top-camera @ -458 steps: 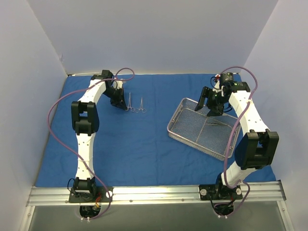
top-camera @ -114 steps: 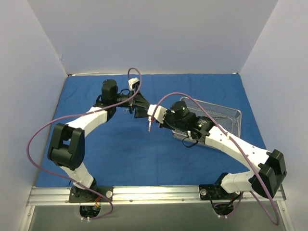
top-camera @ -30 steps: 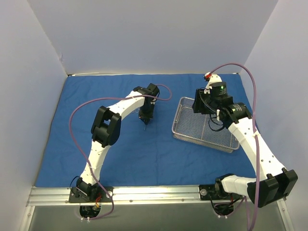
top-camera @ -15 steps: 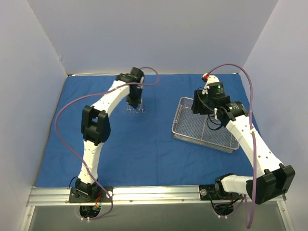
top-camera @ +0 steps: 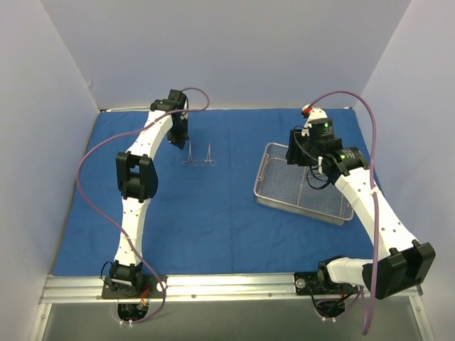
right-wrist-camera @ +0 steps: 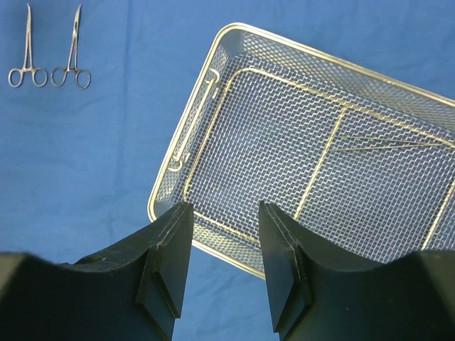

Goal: Open and lay out the surgical kit
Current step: Place the medical item in the surgical kit.

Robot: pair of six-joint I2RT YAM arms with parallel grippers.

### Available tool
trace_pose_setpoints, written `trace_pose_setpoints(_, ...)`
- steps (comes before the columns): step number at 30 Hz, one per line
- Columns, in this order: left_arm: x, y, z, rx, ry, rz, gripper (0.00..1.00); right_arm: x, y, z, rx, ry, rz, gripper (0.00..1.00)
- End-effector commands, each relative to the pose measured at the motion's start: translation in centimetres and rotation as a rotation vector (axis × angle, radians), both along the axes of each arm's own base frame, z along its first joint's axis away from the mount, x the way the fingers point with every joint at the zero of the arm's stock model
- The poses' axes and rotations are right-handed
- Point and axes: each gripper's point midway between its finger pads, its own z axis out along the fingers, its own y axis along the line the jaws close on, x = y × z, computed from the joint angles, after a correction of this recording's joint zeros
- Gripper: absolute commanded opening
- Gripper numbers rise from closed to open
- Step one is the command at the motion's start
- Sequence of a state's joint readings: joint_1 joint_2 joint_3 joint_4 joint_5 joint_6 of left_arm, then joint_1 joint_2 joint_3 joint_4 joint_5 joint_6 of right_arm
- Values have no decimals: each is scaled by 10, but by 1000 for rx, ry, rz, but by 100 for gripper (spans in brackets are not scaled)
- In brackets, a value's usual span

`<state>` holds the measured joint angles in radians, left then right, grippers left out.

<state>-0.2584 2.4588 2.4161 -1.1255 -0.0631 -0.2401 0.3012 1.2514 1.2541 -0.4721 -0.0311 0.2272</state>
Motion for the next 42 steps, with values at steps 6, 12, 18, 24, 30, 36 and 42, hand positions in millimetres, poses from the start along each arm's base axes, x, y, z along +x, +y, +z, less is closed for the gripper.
trace_pose_setpoints(6, 2, 14, -17, 5, 42, 29, 2, 13, -15, 14, -37, -24, -35, 42)
trace_pose_setpoints(12, 4, 20, -26, 2, 55, 44, 2, 16, -18, 9, -38, -7, -43, 42)
trace_pose_setpoints(18, -3, 20, -37, -5, 84, 60, 2, 17, -20, 8, -37, 0, -47, 42)
trace_pose_setpoints(24, -1, 20, -40, -27, 76, 81, 2, 17, -19, 6, -32, 8, -45, 41)
trace_pose_setpoints(30, -2, 25, -44, -29, 87, 99, 3, 17, -21, 8, -27, 2, -50, 41)
trace_pose_setpoints(36, -4, 30, -50, -24, 101, 111, 22, 15, -20, 7, -15, 8, -53, 41)
trace_pose_setpoints(42, -4, 30, -48, -31, 98, 108, 34, 15, -20, 11, -2, -3, -59, 41)
